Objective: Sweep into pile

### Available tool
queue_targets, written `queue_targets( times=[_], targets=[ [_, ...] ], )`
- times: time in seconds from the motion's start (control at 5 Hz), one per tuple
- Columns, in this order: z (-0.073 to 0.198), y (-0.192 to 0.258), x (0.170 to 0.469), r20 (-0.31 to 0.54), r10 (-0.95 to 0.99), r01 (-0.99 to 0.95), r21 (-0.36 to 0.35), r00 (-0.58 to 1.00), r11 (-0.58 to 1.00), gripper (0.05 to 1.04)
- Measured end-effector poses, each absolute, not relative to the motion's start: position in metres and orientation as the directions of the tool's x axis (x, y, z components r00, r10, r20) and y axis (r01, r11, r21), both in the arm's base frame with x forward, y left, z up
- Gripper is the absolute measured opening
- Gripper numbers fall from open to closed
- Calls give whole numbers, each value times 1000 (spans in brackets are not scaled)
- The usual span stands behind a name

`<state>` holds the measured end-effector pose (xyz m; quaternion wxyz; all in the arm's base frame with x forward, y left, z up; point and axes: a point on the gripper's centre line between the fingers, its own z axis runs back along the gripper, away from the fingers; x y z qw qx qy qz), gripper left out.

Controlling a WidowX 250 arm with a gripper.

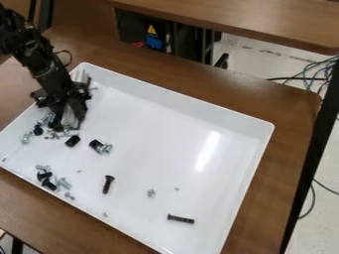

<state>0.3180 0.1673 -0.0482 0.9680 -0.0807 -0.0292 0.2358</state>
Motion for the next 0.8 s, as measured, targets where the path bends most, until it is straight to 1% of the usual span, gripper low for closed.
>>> queue_targets(
  times=[0.2,0.4,0.6,0.8],
  targets=[
    [-43,136,316,3,378,-373,-161,926,914,360],
    [-25,93,329,38,274,-266,-145,961,953,360],
    [3,47,337,98,158,-149,-94,983,984,360],
    [23,14,343,166,98,-91,-45,981,995,360]
  ],
)
